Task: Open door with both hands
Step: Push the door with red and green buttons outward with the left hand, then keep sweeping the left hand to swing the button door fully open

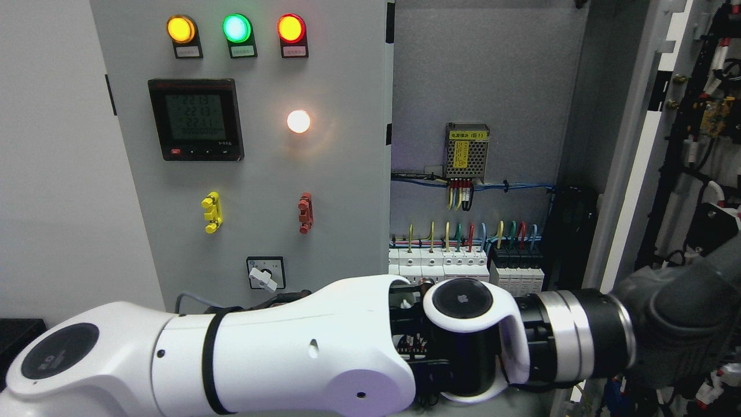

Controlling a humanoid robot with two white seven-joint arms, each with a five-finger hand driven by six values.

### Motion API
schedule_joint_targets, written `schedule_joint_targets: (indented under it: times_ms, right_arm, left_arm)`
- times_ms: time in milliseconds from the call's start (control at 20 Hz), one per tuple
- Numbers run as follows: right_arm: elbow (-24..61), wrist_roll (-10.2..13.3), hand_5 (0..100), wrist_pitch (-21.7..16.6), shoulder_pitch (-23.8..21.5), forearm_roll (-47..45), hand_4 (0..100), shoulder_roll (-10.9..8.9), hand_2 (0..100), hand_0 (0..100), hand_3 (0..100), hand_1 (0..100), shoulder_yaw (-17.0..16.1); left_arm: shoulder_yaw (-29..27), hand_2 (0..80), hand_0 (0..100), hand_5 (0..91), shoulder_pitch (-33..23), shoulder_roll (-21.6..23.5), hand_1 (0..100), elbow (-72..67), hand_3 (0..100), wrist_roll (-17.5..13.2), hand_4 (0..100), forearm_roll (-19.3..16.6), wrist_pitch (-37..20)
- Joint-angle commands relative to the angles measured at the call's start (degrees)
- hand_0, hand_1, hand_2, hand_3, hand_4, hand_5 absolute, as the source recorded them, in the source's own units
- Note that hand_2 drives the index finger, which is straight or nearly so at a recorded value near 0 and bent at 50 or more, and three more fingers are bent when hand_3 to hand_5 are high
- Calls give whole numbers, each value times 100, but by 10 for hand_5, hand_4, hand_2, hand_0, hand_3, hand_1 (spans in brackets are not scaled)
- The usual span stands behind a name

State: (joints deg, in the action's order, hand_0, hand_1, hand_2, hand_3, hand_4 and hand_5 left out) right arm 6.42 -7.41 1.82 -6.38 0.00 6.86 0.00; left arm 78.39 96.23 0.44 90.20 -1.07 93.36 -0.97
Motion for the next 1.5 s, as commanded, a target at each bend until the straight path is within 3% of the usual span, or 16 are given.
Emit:
schedule_joint_targets:
  times_ms: [0,401,801,1302,1452]
  right_arm:
    - [0,2,0,3,6,-185,0,0,0,0,0,0,88]
    - [0,2,0,3,6,-185,0,0,0,0,0,0,88]
    - [0,2,0,3,6,-185,0,0,0,0,0,0,88]
    - [0,2,0,-6,6,-185,0,0,0,0,0,0,88]
    - [0,2,0,3,6,-185,0,0,0,0,0,0,88]
  left_arm:
    - [-8,0,0,0,19,-1142,0,-1057,0,19,0,-2,-35]
    - [27,0,0,0,10,-1142,0,-1487,0,-77,0,15,-35]
    - [45,0,0,0,-8,-1142,0,-1997,0,-551,0,-11,-35]
    - [10,0,0,0,-17,-1134,0,-1823,0,-526,0,6,-17]
    - [-16,0,0,0,-52,-592,0,-1147,0,-517,0,6,27]
